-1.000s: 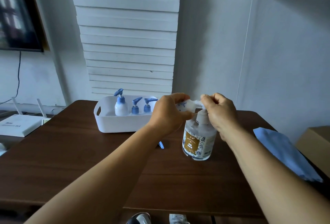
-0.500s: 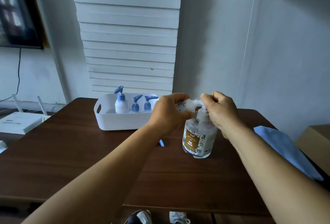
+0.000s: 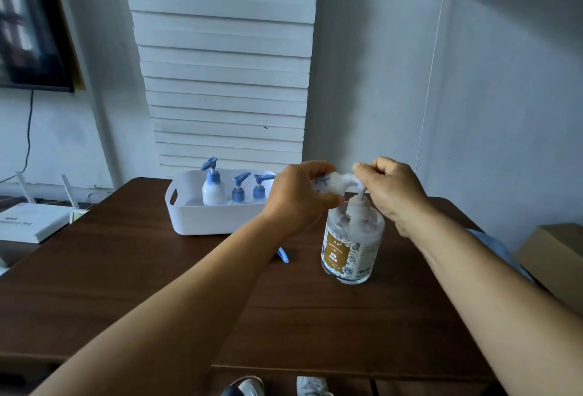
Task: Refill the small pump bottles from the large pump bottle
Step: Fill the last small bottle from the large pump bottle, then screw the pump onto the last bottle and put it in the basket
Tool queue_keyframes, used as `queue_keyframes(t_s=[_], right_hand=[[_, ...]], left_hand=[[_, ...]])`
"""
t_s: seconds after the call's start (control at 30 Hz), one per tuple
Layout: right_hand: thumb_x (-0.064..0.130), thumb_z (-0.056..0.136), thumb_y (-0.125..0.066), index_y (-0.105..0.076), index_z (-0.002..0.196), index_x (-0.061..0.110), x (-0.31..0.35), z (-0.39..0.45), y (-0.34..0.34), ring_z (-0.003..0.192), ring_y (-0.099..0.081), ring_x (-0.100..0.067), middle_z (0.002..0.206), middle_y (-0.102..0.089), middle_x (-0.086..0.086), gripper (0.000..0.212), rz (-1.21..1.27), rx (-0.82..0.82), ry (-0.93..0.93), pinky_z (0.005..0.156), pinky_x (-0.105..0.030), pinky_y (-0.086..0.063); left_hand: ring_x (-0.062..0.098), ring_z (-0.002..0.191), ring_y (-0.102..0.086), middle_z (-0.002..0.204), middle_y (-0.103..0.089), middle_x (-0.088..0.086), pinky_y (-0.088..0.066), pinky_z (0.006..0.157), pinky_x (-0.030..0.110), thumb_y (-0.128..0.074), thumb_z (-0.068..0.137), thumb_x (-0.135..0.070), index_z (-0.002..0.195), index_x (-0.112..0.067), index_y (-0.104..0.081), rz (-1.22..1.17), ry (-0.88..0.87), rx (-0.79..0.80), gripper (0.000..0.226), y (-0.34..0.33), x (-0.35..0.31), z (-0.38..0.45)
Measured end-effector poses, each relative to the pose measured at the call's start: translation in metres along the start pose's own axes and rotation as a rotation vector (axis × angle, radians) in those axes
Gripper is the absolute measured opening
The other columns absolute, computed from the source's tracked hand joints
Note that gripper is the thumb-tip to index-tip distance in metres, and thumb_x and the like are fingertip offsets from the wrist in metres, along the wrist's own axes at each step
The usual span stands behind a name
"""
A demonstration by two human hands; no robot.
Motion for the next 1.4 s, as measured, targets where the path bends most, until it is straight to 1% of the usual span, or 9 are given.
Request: queue_keyframes(t_s=[0.1, 0.27, 0.4, 0.5, 0.67, 0.77, 0.9, 1.27, 1.4], right_hand=[[0.033, 0.091, -0.054, -0.046, 0.061, 0.016, -0.006, -0.004, -0.003, 0.058, -0.045, -0.01, 0.059, -0.048, 0.003, 0.035, 0.055, -0.02, -0.022, 0.052, -0.025, -0.035], [0.036, 0.091, -0.054, -0.047, 0.066, 0.014, -0.015, -0.007, -0.011, 0.06, -0.044, -0.013, 0.062, -0.049, 0.0, 0.034, 0.07, -0.006, -0.069, 0.053, -0.027, -0.034], [0.035, 0.091, -0.055, -0.05, 0.068, 0.014, -0.003, -0.001, -0.001, 0.06, -0.044, -0.01, 0.062, -0.049, 0.002, 0.031, 0.056, 0.035, -0.037, 0.055, -0.026, -0.036], [0.035, 0.092, -0.054, -0.048, 0.065, 0.015, -0.009, -0.003, -0.004, 0.06, -0.045, -0.01, 0.061, -0.049, 0.003, 0.034, 0.067, -0.002, -0.047, 0.053, -0.025, -0.036], [0.036, 0.091, -0.054, -0.048, 0.067, 0.013, -0.017, -0.007, -0.009, 0.062, -0.044, -0.014, 0.063, -0.049, -0.002, 0.033, 0.091, -0.016, -0.07, 0.054, -0.027, -0.034], [0.037, 0.09, -0.055, -0.047, 0.064, 0.014, -0.019, -0.009, -0.007, 0.059, -0.042, -0.013, 0.061, -0.048, -0.001, 0.036, 0.13, -0.037, -0.082, 0.053, -0.028, -0.033], [0.039, 0.091, -0.053, -0.052, 0.067, 0.013, -0.015, -0.01, -0.006, 0.061, -0.045, -0.013, 0.064, -0.052, -0.002, 0.035, 0.13, -0.051, -0.101, 0.053, -0.027, -0.034], [0.041, 0.093, -0.052, -0.055, 0.069, 0.011, -0.012, -0.009, -0.004, 0.059, -0.047, -0.015, 0.063, -0.053, -0.004, 0.038, 0.174, -0.079, -0.113, 0.054, -0.026, -0.036], [0.041, 0.093, -0.052, -0.059, 0.076, 0.003, -0.012, -0.008, -0.004, 0.061, -0.046, -0.017, 0.068, -0.054, -0.007, 0.042, 0.172, -0.089, -0.12, 0.054, -0.026, -0.035]], left_hand=[[0.008, 0.09, -0.063, 0.104, -0.069, -0.005, -0.043, 0.076, 0.014, -0.081, 0.068, -0.022, 0.113, -0.02, -0.065, -0.004, -0.004, -0.001, 0.048, -0.001, 0.001, 0.0], [0.009, 0.095, -0.064, 0.107, -0.069, -0.004, -0.047, 0.085, 0.018, -0.081, 0.068, -0.02, 0.116, -0.019, -0.064, -0.02, 0.014, 0.003, 0.051, -0.004, 0.007, -0.004], [0.007, 0.092, -0.062, 0.106, -0.069, -0.006, -0.04, 0.076, 0.013, -0.08, 0.069, -0.02, 0.115, -0.02, -0.064, -0.013, -0.006, 0.004, 0.048, 0.0, 0.0, 0.001], [0.007, 0.091, -0.062, 0.104, -0.069, -0.007, -0.039, 0.07, 0.007, -0.079, 0.069, -0.022, 0.113, -0.02, -0.065, -0.012, 0.0, 0.007, 0.046, -0.002, 0.003, 0.001], [0.009, 0.094, -0.064, 0.104, -0.07, -0.005, -0.044, 0.081, 0.015, -0.081, 0.067, -0.023, 0.112, -0.019, -0.066, -0.043, 0.025, 0.005, 0.047, -0.007, 0.01, -0.003], [0.008, 0.089, -0.062, 0.102, -0.069, -0.004, -0.046, 0.082, 0.017, -0.081, 0.067, -0.021, 0.111, -0.019, -0.065, -0.081, 0.046, 0.001, 0.047, -0.008, 0.011, -0.004], [0.015, 0.089, -0.065, 0.099, -0.069, 0.0, -0.054, 0.087, 0.032, -0.08, 0.07, -0.014, 0.105, -0.018, -0.064, -0.254, 0.132, 0.041, 0.039, -0.01, 0.013, -0.011], [0.013, 0.082, -0.065, 0.1, -0.069, 0.005, -0.055, 0.073, 0.021, -0.074, 0.078, -0.01, 0.11, -0.011, -0.064, -0.52, 0.219, 0.121, 0.034, -0.016, 0.017, -0.019], [0.019, 0.088, -0.067, 0.103, -0.07, 0.01, -0.055, 0.082, 0.028, -0.07, 0.081, -0.011, 0.108, -0.011, -0.064, -0.665, 0.279, 0.141, 0.027, -0.018, 0.022, -0.022]])
Point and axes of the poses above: each hand's wrist, its own z-axis towards the middle knuckle, its own y-axis out of the back of the hand, x = y × z, the point moved 7 cm from there along z, towards the middle knuckle
